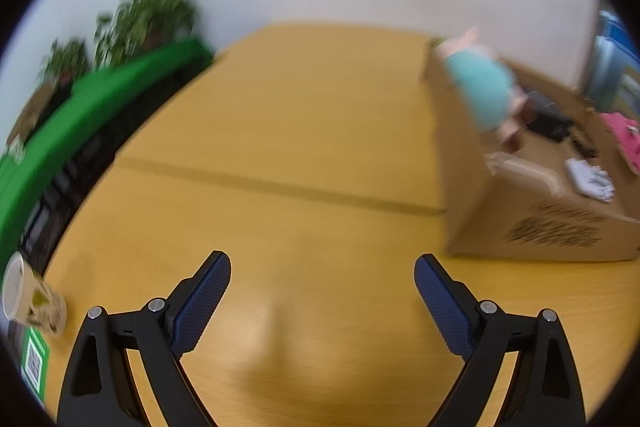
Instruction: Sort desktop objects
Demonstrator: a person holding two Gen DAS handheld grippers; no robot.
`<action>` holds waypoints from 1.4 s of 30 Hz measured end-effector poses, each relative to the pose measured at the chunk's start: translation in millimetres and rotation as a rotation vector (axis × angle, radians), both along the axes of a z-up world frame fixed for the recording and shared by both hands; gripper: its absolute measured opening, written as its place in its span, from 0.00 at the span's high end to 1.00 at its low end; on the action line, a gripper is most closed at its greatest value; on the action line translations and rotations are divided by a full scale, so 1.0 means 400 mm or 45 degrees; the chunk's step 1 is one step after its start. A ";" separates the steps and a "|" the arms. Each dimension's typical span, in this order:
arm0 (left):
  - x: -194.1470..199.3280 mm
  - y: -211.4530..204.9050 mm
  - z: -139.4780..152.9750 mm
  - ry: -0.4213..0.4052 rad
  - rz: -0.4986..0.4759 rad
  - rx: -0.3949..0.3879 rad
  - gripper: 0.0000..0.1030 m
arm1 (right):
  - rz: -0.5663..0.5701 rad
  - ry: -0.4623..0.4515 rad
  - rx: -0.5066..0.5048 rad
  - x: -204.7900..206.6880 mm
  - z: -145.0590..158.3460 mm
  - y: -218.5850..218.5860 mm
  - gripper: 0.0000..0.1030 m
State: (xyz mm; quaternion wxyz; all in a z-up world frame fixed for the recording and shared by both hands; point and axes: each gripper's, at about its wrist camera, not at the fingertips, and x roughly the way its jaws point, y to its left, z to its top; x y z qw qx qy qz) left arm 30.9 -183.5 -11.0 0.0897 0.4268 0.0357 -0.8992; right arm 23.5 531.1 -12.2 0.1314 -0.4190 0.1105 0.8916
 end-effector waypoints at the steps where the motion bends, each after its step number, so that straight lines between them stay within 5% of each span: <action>1: -0.011 -0.030 -0.028 -0.043 0.030 0.033 0.09 | -0.038 -0.054 -0.016 -0.014 -0.026 0.025 0.00; 6: -0.050 -0.101 -0.092 -0.164 0.152 0.127 0.09 | -0.126 -0.186 -0.026 -0.060 -0.096 0.069 0.00; 8: -0.061 -0.102 -0.095 -0.143 0.165 0.064 0.09 | -0.130 -0.199 -0.005 -0.085 -0.106 0.074 0.00; 12: -0.082 -0.092 -0.101 -0.122 0.165 0.034 0.00 | -0.128 -0.150 0.051 -0.090 -0.114 0.060 0.00; 42: -0.095 -0.097 -0.100 -0.068 0.183 0.036 0.00 | -0.100 -0.096 0.071 -0.072 -0.111 0.055 0.00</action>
